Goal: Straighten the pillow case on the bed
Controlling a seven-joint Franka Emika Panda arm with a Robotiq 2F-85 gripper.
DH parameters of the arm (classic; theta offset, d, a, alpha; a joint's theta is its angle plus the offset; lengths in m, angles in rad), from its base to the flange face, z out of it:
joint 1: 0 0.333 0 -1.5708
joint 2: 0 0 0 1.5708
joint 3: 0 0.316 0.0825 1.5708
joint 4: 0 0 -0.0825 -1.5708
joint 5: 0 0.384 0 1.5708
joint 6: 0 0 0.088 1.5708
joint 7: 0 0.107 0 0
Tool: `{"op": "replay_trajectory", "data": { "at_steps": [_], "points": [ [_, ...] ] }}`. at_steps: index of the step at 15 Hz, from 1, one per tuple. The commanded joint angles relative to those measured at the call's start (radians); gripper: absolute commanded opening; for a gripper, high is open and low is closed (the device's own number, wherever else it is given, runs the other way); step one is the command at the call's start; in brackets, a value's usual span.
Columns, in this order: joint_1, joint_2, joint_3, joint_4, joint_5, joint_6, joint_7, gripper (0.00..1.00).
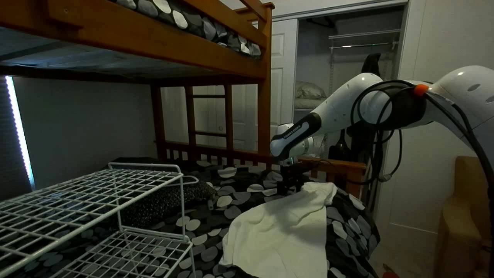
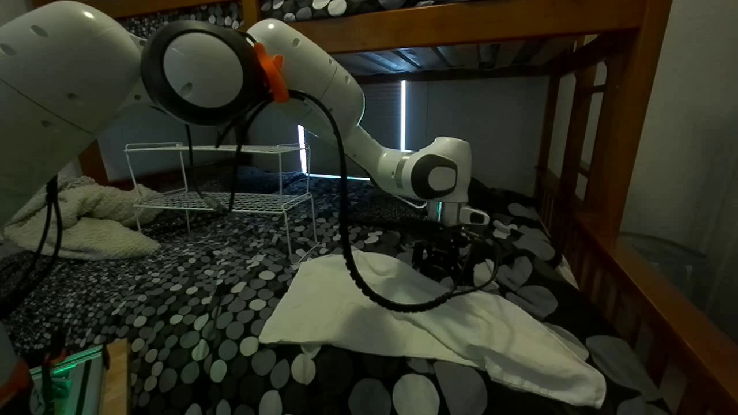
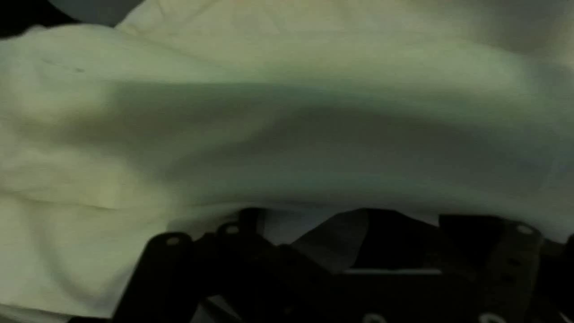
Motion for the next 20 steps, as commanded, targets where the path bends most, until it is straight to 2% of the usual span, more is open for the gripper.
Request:
{"op": "replay_trajectory", "data": {
  "at_steps": [1,8,11,20],
  "points": [
    [0.032,-0.053,-0.031,-0.028,-0.039,-0.132,0.082,1.00],
    [0.039,-0.058,-0.033,-0.017,-0.058,-0.365,0.146,1.00],
    [0.034,-0.039,-0.030,-0.018,-0.052,-0.425,0.156,1.00],
    [0.027,-0.020,-0.038,-0.056,-0.032,-0.450,0.240,1.00]
  ]
}}
